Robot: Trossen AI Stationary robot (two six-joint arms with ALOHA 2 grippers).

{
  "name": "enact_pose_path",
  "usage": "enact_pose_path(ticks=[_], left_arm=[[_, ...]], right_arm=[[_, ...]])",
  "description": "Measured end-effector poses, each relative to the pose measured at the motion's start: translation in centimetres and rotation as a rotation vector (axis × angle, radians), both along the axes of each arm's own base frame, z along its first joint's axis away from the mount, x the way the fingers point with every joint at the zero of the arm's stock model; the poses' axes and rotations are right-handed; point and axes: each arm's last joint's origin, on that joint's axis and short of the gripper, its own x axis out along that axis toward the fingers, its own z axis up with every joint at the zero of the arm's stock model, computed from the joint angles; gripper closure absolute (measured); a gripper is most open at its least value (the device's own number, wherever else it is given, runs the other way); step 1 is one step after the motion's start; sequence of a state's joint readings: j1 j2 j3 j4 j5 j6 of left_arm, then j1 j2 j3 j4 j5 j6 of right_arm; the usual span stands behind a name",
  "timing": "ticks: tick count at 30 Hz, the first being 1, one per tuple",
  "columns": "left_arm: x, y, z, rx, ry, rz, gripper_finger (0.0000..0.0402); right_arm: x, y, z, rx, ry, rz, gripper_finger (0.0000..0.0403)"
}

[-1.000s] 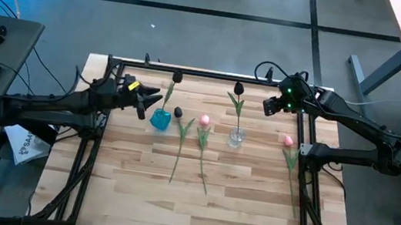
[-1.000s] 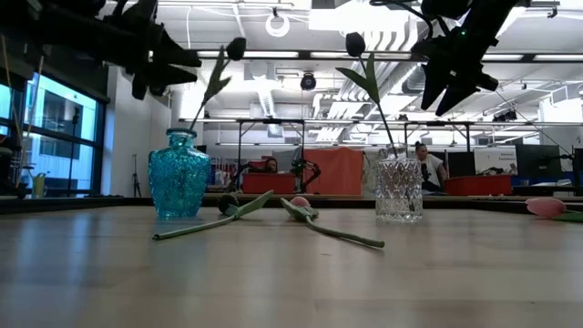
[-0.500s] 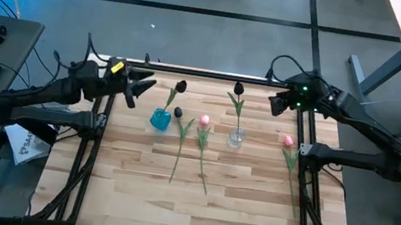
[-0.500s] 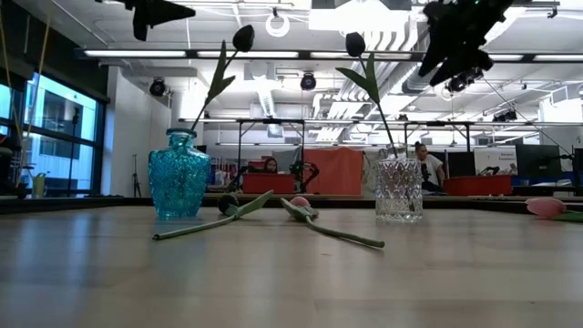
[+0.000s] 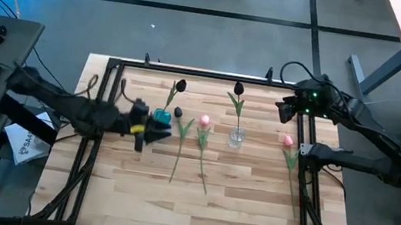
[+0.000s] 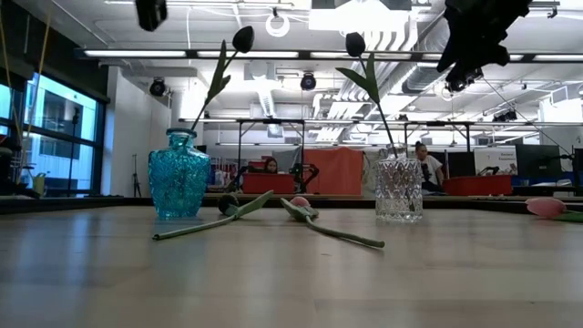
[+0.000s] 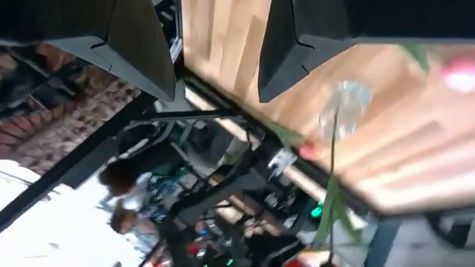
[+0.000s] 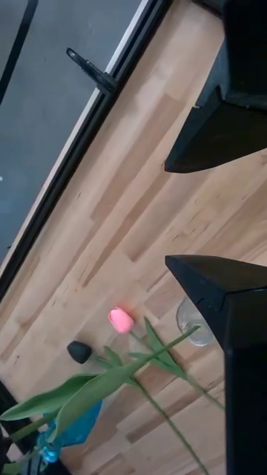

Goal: Sort flowers into vase by color
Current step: Put the black flower into the blue vase

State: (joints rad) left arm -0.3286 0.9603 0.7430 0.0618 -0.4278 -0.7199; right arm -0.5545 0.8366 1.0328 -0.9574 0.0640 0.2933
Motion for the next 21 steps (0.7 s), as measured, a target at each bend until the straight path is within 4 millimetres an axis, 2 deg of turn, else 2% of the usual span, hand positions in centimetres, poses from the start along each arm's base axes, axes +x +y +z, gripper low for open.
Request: enact_pose_path(ticks=[5, 9, 11, 15, 18, 21], left_arm=[[0.8, -4.0, -1.7, -0.074, 0.217, 0.061, 0.022], [2.7, -5.6, -4.0, -0.05, 0.432, 0.123, 0.0221], [3.9, -5.5, -5.7, -0.048, 0.53, 0.197, 0.0221], [6.3, -3.9, -9.0, -0.154, 0.645, 0.359, 0.0221], [8.0, -2.7, -11.1, -0.249, 0.712, 0.384, 0.0221], [9.7, -2.1, -12.9, -0.255, 0.73, 0.36, 0.0221]], right_arm=[[0.8, -0.3, -0.2, 0.02, -0.005, 0.041, 0.0217], [1.4, -0.4, -0.4, 0.087, -0.041, 0.089, 0.0217], [1.7, -0.4, -0.5, 0.151, -0.075, 0.094, 0.0217], [1.9, 0.0, -0.4, 0.273, -0.137, 0.08, 0.0217], [2.1, 0.5, -0.3, 0.314, -0.159, 0.069, 0.0217], [2.3, 0.9, -0.3, 0.301, -0.152, 0.068, 0.0217]])
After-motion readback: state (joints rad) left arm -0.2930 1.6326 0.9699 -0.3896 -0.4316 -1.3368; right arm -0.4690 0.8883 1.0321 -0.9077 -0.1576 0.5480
